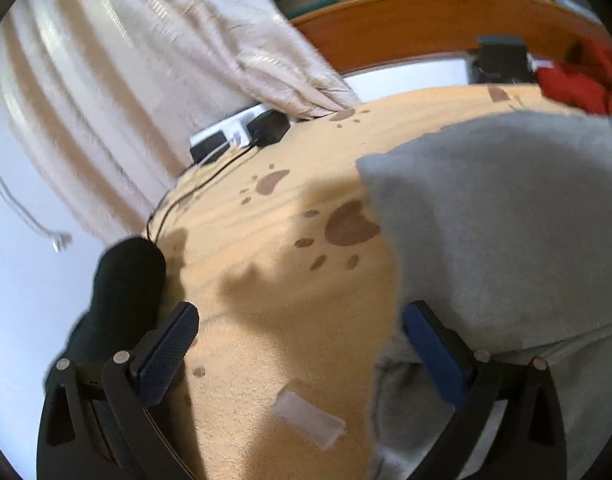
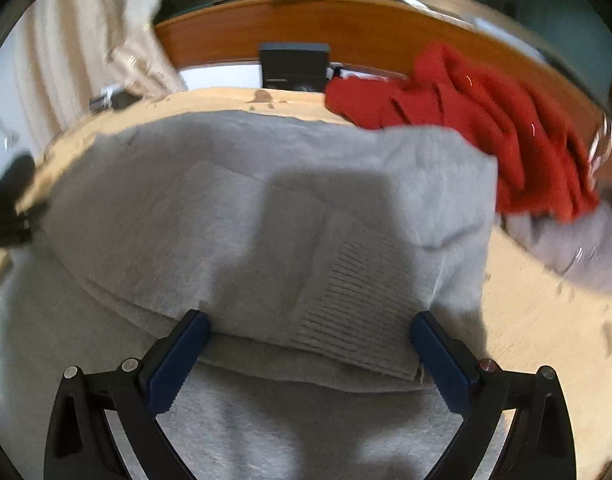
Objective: Fold clothes
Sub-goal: 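Move both open grippers to the ribbed hem of the grey sweatshirt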
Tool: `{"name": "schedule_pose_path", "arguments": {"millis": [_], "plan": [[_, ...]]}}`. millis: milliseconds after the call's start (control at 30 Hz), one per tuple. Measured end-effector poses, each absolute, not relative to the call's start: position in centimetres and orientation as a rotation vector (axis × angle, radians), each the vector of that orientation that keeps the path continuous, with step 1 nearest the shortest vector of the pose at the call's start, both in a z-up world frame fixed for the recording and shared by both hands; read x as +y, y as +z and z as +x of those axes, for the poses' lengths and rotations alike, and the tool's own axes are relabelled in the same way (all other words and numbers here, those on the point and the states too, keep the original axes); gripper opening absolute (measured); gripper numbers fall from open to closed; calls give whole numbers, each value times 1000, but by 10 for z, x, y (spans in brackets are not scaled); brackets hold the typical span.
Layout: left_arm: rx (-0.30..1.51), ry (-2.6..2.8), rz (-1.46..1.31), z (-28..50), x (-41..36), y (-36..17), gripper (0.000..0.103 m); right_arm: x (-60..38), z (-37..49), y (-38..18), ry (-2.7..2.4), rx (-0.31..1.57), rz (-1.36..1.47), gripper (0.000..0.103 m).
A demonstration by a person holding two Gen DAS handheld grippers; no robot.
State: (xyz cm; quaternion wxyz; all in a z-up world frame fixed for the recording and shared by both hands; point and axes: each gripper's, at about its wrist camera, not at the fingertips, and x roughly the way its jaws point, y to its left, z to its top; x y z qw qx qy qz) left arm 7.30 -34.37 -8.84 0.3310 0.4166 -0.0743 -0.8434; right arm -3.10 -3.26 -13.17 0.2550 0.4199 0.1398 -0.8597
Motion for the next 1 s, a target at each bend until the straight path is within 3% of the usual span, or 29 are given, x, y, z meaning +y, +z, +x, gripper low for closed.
{"name": "schedule_pose_path", "arguments": {"millis": [200,300,400,733,800,1000], "plan": [[-60,-2211,1054,86,-364,-82,103,-35,-29,-133,-2344,391,1148,103],[217,-2389,1019,94,-364,-68,103,-34,-30,-134,-2336,379,1153,103],[379,-2541,1003,93,-352,-59,103,-33,-32,-134,-2332,374,1154,103],[294,-2559,1278,55,-316,-104,103,-32,-34,-134,-2316,358,1156,103],[356,-2565,1284,57,-323,-105,103,-32,-34,-135,-2314,356,1156,103],[313,-2564,1303,92,-305,-97,103,-31,-34,-135,-2310,352,1154,103]]}}
